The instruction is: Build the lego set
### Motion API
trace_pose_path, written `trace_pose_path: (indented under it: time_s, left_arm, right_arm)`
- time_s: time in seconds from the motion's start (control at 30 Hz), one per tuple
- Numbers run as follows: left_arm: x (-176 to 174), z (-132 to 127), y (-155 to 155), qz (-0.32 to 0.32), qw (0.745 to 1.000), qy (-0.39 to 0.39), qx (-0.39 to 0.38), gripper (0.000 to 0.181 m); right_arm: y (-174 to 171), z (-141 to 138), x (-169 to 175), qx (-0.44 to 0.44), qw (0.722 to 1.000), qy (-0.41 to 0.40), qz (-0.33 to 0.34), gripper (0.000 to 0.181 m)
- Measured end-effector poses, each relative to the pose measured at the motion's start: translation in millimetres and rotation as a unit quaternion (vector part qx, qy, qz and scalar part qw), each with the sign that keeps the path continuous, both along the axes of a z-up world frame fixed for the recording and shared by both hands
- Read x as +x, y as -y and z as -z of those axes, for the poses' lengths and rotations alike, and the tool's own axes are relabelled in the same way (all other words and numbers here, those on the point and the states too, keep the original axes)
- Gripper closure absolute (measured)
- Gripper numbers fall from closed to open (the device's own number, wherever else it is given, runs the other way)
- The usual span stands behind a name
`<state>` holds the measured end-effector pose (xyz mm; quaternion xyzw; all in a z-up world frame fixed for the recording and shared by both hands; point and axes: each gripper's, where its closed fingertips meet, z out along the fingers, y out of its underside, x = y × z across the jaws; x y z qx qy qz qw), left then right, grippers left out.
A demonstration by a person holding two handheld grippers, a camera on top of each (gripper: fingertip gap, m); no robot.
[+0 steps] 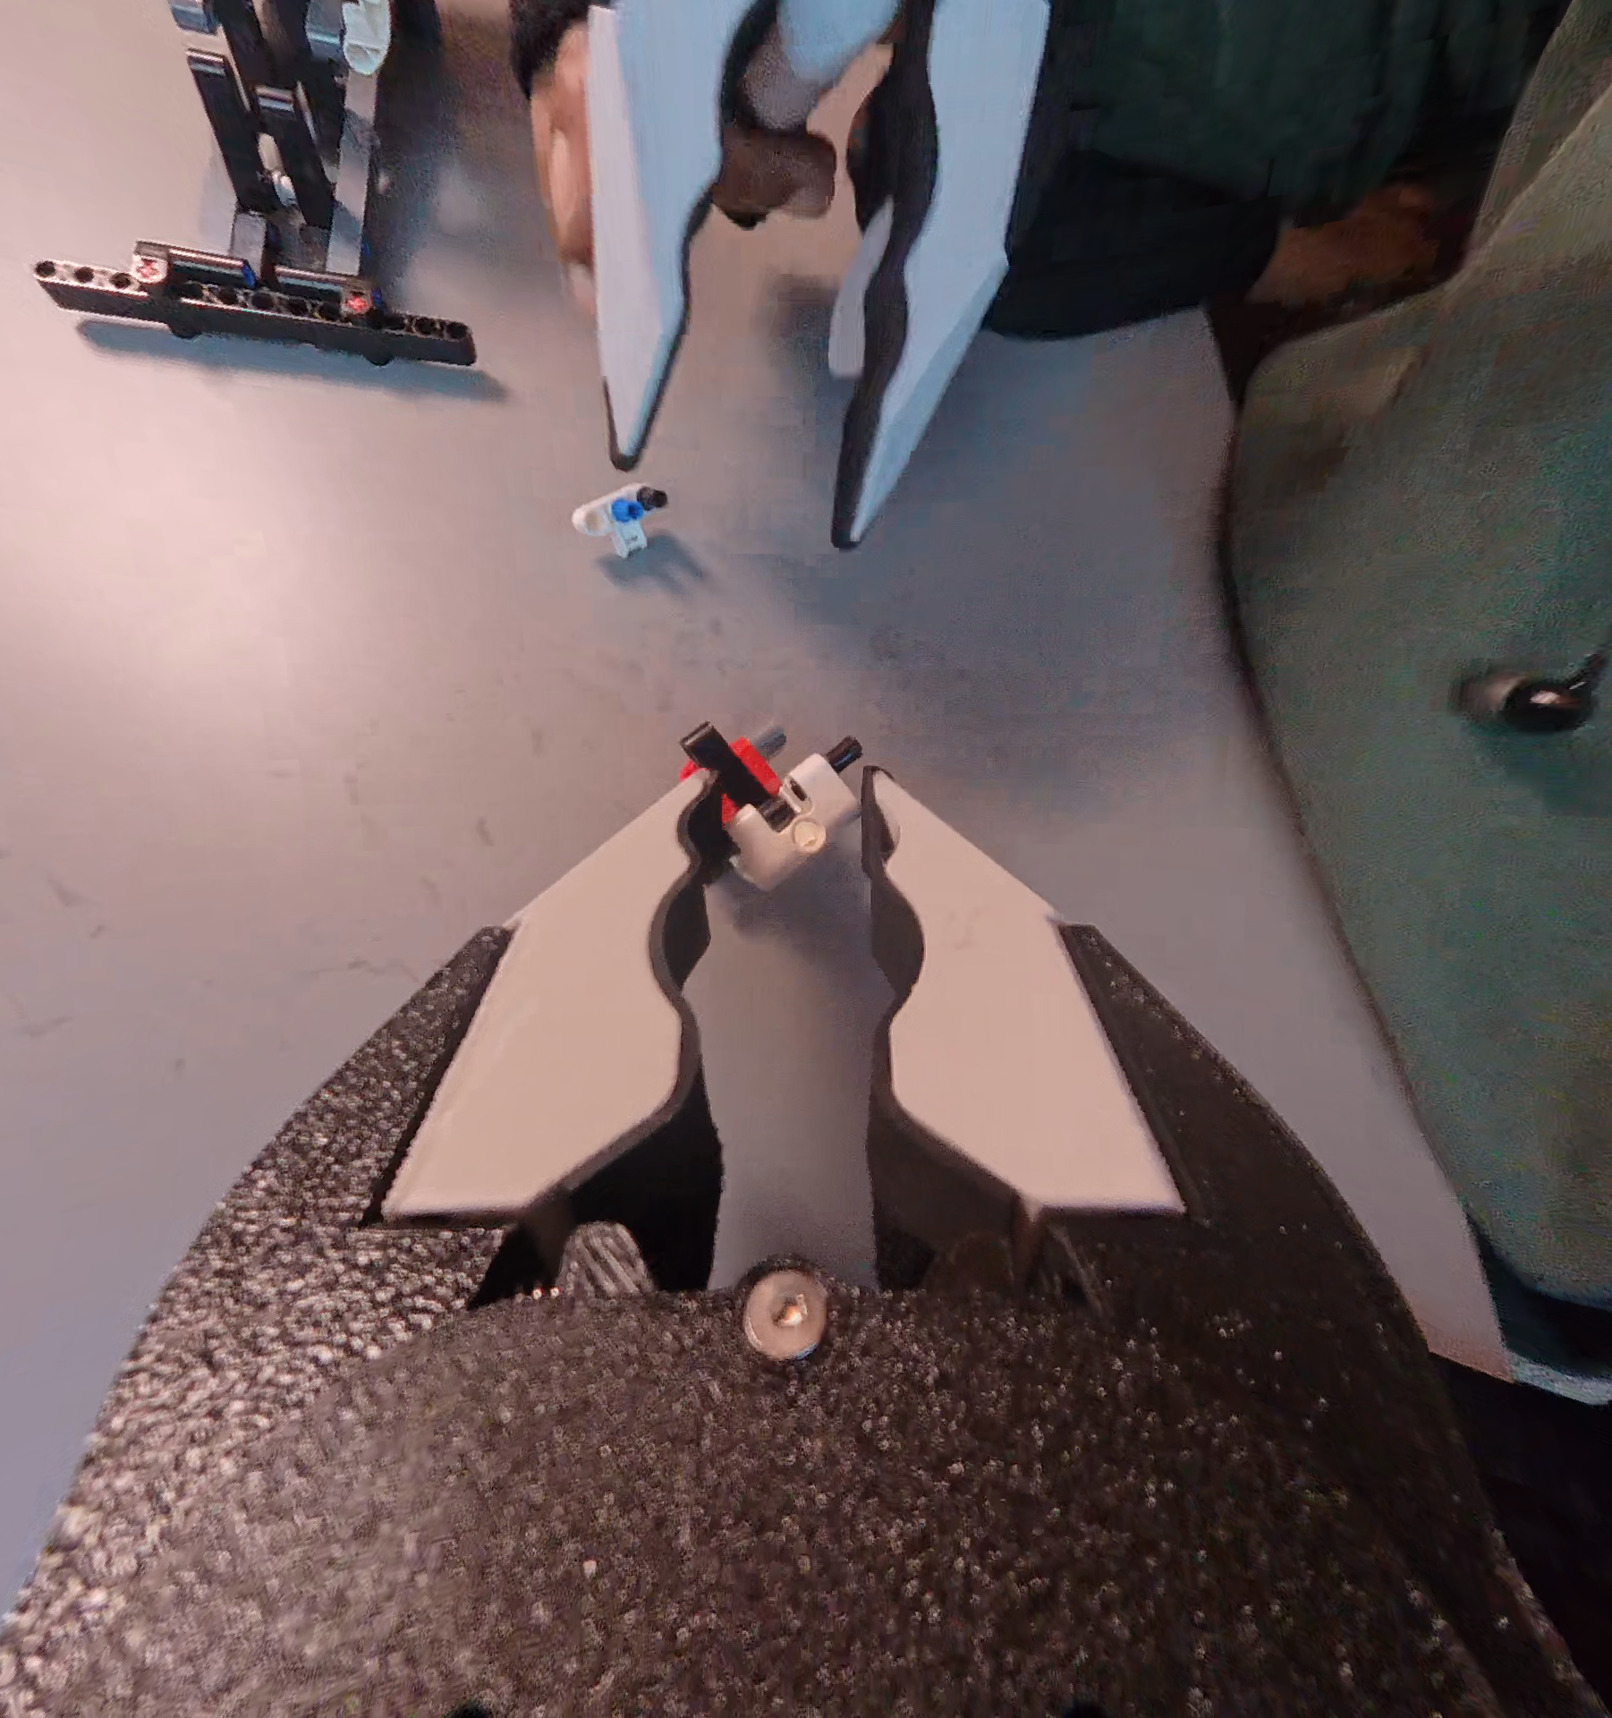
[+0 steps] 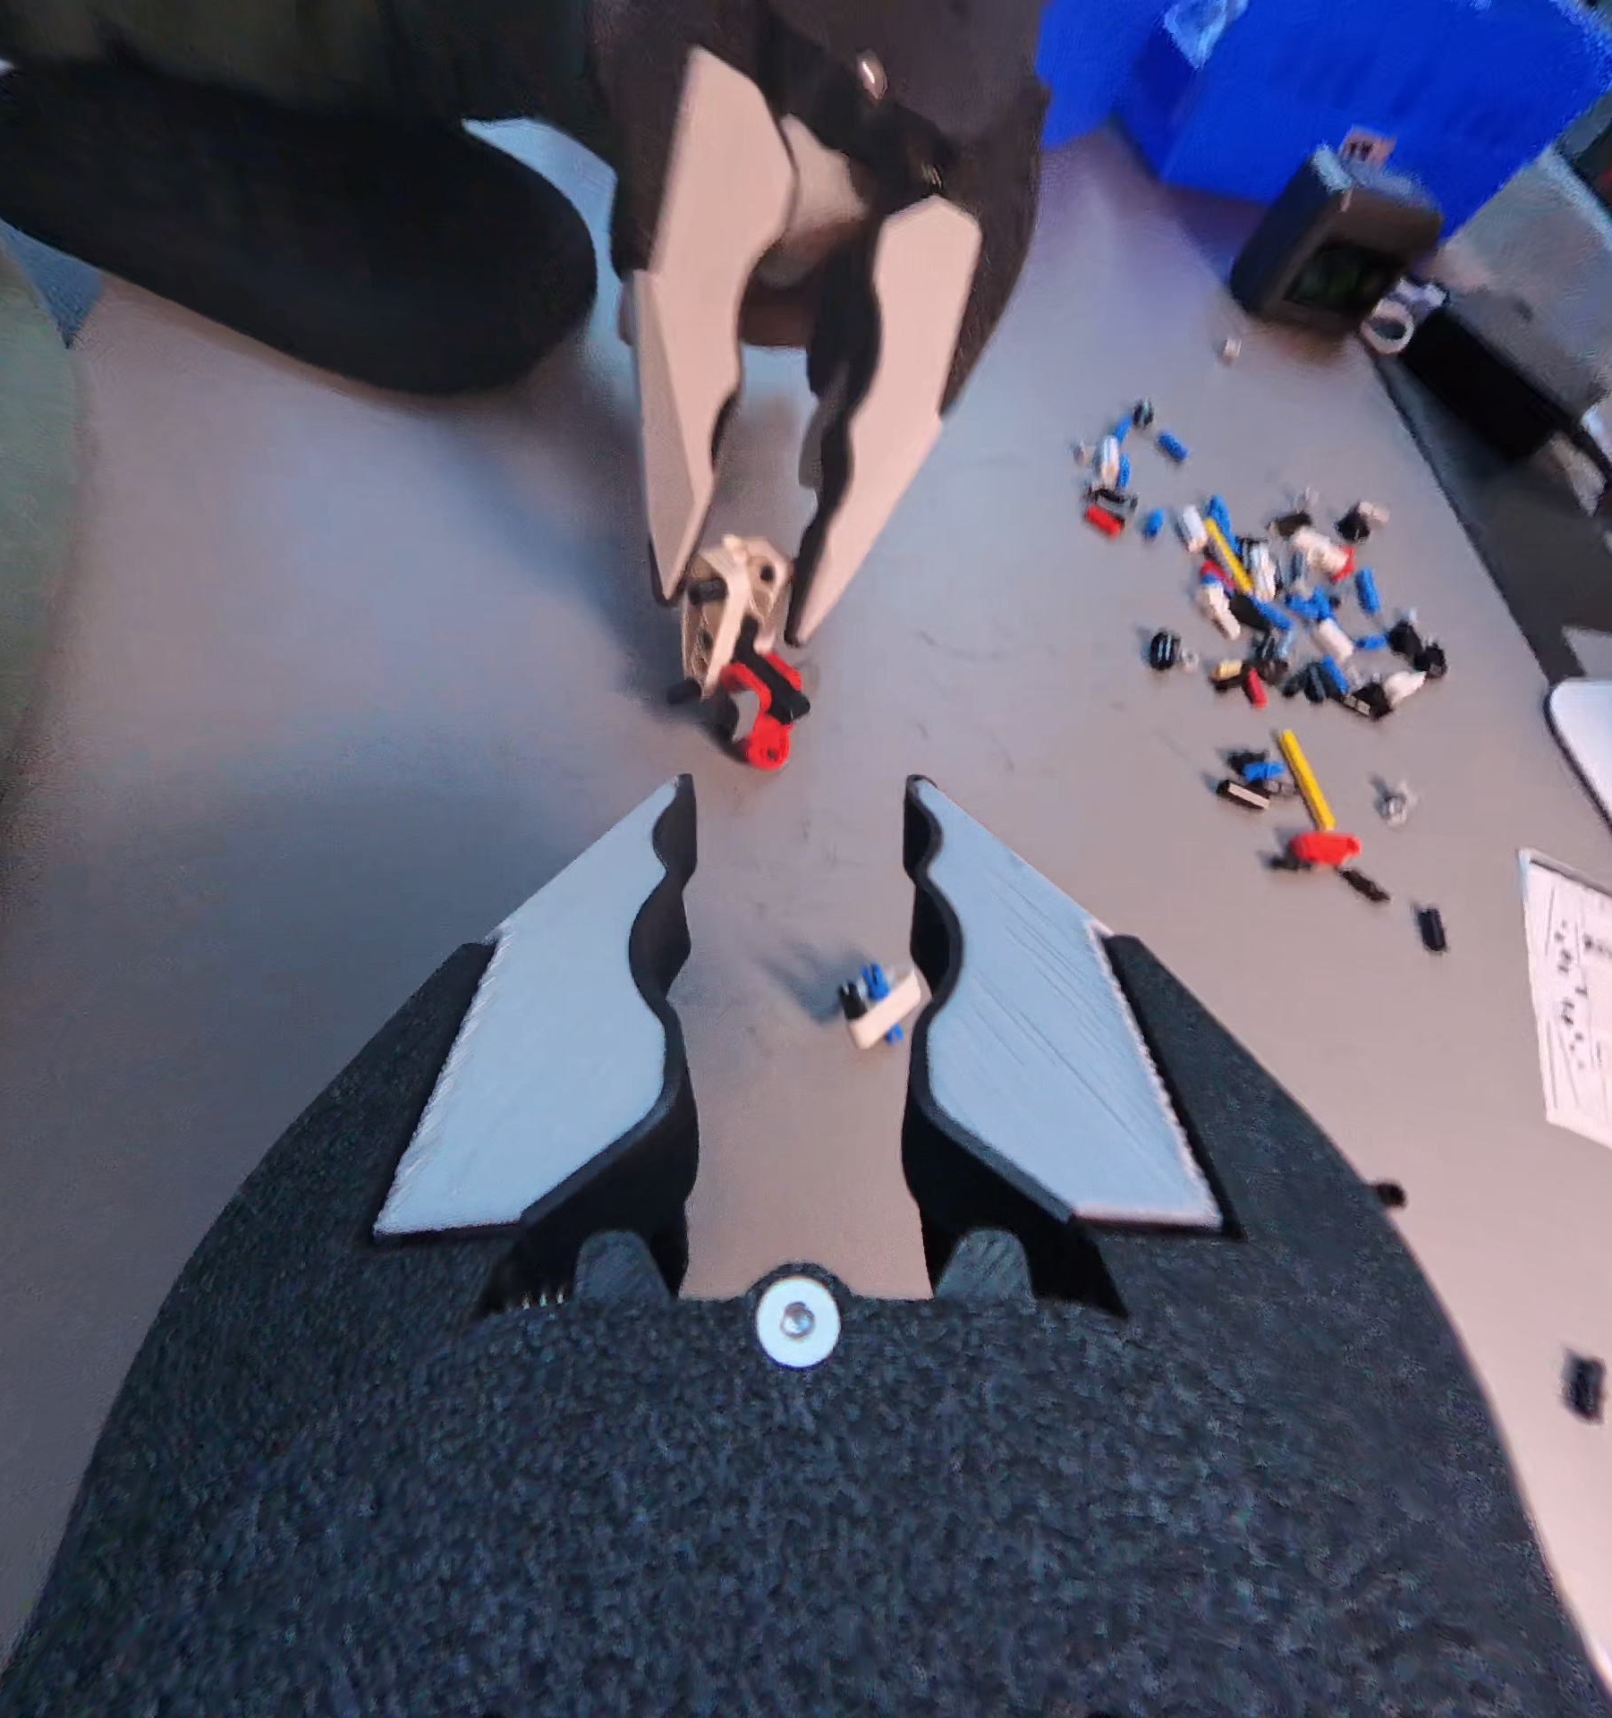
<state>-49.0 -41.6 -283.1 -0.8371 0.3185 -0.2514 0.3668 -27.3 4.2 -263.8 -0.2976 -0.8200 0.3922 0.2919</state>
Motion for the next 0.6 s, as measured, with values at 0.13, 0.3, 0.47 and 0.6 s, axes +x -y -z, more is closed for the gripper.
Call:
trace_pose_path:
  time_s: [0.13,0.3,0.47,0.6]
  left_arm:
    - [9.0,-24.0,-15.3,0.0,0.989,0.137,-0.064,0.152]
    - [15.2,-27.9,-30.0,-0.019,0.968,0.213,-0.131,0.152]
    - [7.8,-20.8,-41.9,-0.064,0.955,0.247,-0.149,0.153]
    - [2.4,-31.8,-43.1,-0.071,0.956,0.261,-0.113,0.142]
  right_arm:
    - [26.5,-10.1,-13.9,0.023,0.998,-0.059,0.008,0.137]
    - [21.5,1.4,-21.1,0.04,0.997,-0.051,0.043,0.144]
    - [13.0,15.1,-23.7,0.039,0.996,-0.008,0.077,0.164]
    - [13.1,13.1,-26.8,-0.029,0.995,0.026,0.096,0.166]
